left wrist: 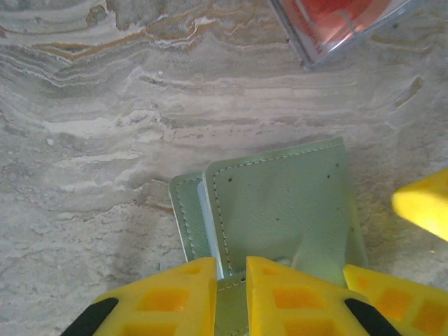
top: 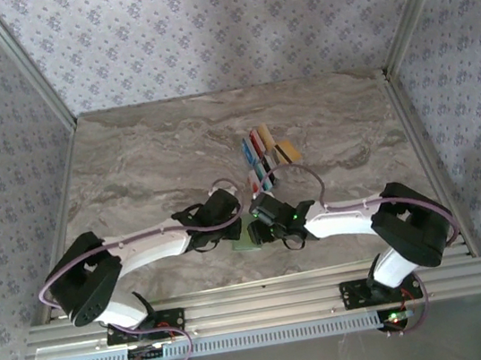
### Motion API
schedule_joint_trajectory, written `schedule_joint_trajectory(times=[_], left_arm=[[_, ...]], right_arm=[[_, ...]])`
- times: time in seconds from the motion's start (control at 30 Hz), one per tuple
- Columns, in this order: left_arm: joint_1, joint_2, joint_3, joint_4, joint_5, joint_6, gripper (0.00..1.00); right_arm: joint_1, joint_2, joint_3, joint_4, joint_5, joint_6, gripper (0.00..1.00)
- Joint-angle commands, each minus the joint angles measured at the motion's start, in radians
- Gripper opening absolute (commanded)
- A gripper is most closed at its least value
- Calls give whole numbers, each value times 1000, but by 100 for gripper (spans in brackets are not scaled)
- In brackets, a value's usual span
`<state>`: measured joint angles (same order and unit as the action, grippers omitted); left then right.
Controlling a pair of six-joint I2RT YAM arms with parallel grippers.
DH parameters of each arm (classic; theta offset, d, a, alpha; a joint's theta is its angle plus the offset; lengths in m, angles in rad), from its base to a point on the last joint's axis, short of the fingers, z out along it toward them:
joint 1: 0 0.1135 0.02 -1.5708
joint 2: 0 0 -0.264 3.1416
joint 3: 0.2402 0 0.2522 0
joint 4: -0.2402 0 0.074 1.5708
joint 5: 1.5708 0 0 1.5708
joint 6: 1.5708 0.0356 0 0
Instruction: Put the credit cards into the card holder
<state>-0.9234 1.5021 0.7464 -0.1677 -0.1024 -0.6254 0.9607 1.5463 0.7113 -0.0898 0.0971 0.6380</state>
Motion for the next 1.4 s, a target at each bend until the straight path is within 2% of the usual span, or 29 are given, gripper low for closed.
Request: schedule_joint_trajectory(times=[0.0,0.23,0.5,0.63,0.7,0.77,0.83,0.9,1.07,1.23,1.37], left_arm=[[-7,31,-32,28,-21,-8,17],[1,46,-116,67,-51,-30,17],[6,44,-157,101,-51,-43,17],[12,42,-169,112,-47,-46,17],[20,35,-178,125,-30,-46,17],[33,15,-190,143,3,-44,17],[47,-25,-208,158,36,-43,18],[53,-82,-228,154,41,-45,23],[66,-209,-257,85,-18,-58,32],[68,-240,-257,73,-34,-72,33],[69,-235,-254,76,-29,-77,33]], right_arm=[[-9,-32,4,-13,-11,-1,57],[-55,-77,-51,86,-151,0,63],[-81,11,-57,236,-336,20,64],[-90,64,-63,334,-417,60,52],[-96,68,-73,366,-434,74,41],[-103,46,-87,364,-421,78,21],[-113,-8,-109,324,-367,78,0],[-116,-112,-129,227,-268,64,0],[-70,-340,-68,-213,102,49,0],[10,-385,28,-533,378,78,0],[68,-340,116,-730,536,128,0]])
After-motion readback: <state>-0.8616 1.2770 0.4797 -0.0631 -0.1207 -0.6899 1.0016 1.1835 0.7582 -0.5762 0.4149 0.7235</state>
